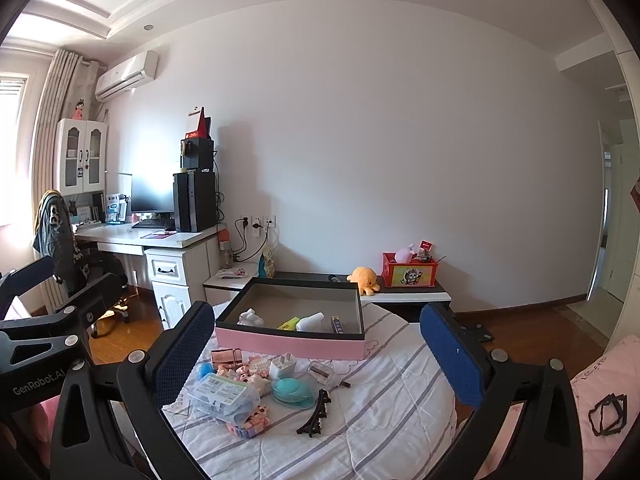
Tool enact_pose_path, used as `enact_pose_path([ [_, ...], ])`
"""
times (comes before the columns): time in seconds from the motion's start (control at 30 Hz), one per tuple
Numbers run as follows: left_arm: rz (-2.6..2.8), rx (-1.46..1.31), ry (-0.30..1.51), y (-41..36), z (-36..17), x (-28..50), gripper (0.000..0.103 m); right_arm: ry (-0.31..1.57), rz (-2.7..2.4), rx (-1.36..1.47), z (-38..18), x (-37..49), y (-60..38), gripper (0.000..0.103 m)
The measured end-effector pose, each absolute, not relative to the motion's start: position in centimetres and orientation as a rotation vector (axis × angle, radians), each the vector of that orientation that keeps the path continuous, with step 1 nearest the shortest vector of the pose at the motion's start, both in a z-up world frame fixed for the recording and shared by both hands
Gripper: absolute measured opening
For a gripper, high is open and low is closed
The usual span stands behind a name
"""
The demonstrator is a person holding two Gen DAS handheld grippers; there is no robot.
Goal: Organize rigid objects
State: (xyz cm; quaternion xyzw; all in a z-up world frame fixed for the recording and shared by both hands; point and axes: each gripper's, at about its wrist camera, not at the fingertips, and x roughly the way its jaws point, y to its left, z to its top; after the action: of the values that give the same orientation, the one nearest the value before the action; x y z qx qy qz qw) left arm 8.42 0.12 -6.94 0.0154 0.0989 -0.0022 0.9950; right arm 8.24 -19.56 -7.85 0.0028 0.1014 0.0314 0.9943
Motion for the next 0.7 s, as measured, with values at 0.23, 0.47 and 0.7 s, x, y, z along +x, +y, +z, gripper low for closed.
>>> enact_pose_path([
  [0.23, -0.006, 0.011, 0.276, 1.4, -8.5, 10.5, 0.103, 0.244, 0.063, 0.012, -9.0, 9.5, -19.7, 0.103],
  [0.47, -0.053, -0.037, 0.458, 2.2, -13.2, 14.2, 0.103, 0.334, 0.057, 0.022, -12.0, 12.1, -20.2, 0.103],
  [0.7, -0.078, -0.098, 0.619, 0.9, -17.9, 16.6, 0.103, 0.470, 0.032, 0.018, -16.3, 15.7, -21.2, 0.103],
])
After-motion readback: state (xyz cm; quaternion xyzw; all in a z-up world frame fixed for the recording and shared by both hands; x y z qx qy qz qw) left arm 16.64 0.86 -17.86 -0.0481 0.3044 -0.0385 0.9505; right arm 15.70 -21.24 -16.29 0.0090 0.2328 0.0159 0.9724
